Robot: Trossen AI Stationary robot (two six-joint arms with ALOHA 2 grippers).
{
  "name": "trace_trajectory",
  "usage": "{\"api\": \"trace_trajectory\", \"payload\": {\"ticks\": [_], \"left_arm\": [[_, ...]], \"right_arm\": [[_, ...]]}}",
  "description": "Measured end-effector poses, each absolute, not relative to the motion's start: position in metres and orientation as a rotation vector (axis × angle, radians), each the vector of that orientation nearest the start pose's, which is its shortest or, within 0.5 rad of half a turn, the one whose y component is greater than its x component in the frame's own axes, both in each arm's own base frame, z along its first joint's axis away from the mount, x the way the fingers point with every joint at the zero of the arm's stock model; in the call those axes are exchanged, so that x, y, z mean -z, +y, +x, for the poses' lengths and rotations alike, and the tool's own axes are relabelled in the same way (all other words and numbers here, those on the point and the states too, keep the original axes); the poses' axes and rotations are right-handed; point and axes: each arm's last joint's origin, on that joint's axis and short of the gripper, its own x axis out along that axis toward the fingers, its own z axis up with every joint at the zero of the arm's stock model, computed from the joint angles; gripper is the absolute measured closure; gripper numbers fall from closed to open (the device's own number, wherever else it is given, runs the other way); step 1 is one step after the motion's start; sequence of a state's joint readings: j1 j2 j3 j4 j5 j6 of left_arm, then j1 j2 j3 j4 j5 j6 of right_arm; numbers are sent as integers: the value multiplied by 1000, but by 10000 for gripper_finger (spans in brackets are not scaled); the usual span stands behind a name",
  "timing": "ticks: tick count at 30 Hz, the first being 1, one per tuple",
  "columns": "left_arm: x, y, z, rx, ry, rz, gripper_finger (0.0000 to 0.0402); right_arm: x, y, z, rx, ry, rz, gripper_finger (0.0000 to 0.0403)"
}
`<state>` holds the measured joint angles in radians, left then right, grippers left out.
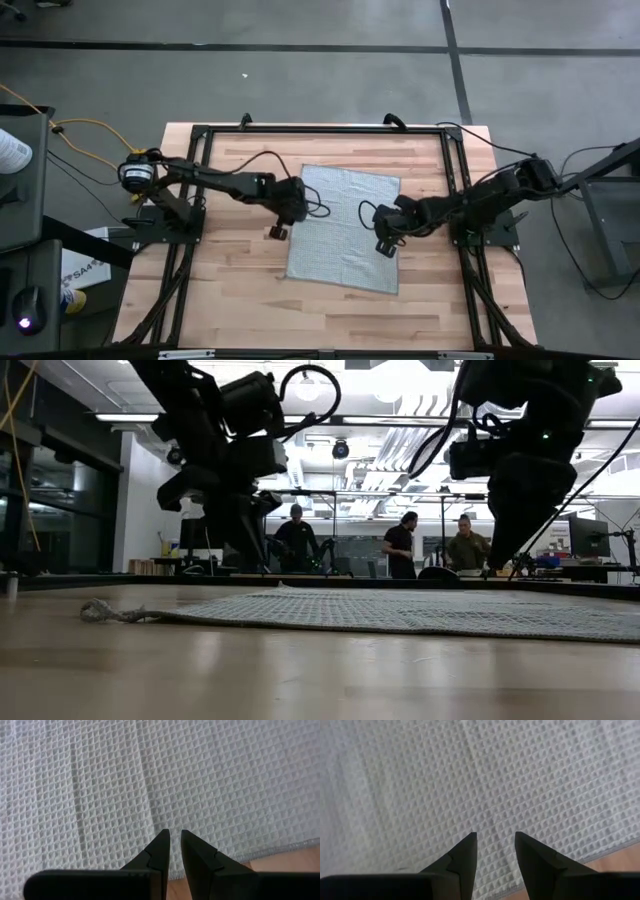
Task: Fold microfiber towels
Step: Fold the gray towel on the table
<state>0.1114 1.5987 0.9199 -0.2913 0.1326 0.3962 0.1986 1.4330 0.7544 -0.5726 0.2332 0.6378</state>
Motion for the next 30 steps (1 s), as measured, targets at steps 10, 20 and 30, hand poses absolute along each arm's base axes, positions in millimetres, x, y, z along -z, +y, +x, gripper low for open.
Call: {"api": "trace_trajectory", "payload": {"ticks": [10, 20, 30], "left_arm": [[-181, 30, 313, 220, 873, 210, 355], [-160, 29, 302, 161, 878, 89, 355], [-157, 30, 297, 138, 965, 188, 355]], "right_arm": [[-164, 32, 232, 356, 1279, 288, 277], [-164, 28, 231, 263, 1320, 220, 277], [-164, 22, 234, 262, 1303, 261, 277]]}}
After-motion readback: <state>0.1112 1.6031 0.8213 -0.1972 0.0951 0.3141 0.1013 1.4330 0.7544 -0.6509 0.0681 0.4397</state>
